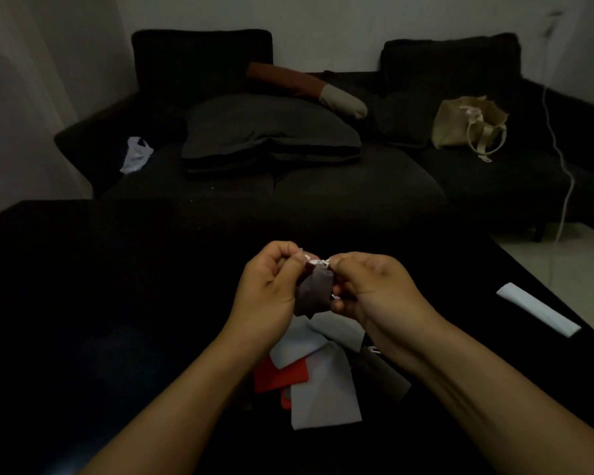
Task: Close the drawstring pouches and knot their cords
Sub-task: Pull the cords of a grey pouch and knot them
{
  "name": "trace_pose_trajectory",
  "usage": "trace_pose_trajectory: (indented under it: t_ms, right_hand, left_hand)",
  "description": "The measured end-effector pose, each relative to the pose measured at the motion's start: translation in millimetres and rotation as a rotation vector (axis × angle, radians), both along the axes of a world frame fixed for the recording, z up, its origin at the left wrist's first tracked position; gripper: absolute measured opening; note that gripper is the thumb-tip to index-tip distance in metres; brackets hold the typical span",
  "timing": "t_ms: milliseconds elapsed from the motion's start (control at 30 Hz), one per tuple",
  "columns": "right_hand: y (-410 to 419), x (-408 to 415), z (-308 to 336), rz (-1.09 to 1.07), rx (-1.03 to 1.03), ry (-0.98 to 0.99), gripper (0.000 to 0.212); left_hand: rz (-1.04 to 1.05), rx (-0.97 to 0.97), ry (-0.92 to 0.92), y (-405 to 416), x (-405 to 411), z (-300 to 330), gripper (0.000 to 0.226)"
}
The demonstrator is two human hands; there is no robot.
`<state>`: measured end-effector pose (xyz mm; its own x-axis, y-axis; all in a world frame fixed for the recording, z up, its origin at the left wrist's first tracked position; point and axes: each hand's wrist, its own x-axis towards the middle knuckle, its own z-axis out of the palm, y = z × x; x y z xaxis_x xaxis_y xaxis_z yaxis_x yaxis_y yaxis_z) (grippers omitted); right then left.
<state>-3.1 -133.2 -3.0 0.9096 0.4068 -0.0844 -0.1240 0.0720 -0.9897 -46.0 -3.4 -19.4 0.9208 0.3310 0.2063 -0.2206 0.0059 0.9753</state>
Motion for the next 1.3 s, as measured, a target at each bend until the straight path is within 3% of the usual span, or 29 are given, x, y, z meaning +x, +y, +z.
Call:
trace_pose_trajectory:
  t_ms: [200, 500, 900, 1100, 1300]
  right_hand:
    - [1.2, 3.7, -5.7, -0.058, 0.001, -0.112, 0.024]
    - [-1.4, 8.8, -9.6, -0.087, -0.042, -0.177, 0.019]
    - [2.4, 5.9, -13.8, -0.109, -0.143, -0.337, 0.016]
    - [11.3, -3.4, -18.0, -0.189, -0.226, -0.457, 0.014]
    - [20.8, -10.0, -22.7, -0.271, -0.221, -0.612, 0.009]
  left_hand:
    - [0.064, -0.155, 0.076, -15.8, 0.1, -3.6, 0.017]
    - [0.024, -0.090, -0.012, -17.7, -5.5, 1.3, 0.019]
    - [0.143, 0.085, -0.089, -14.5, -3.3, -5.1, 0.013]
    - [0.207, -0.151, 0.046, -23.8, 2.7, -10.7, 0.024]
    - [0.322, -0.282, 0.068, -29.9, 2.5, -7.4, 0.027]
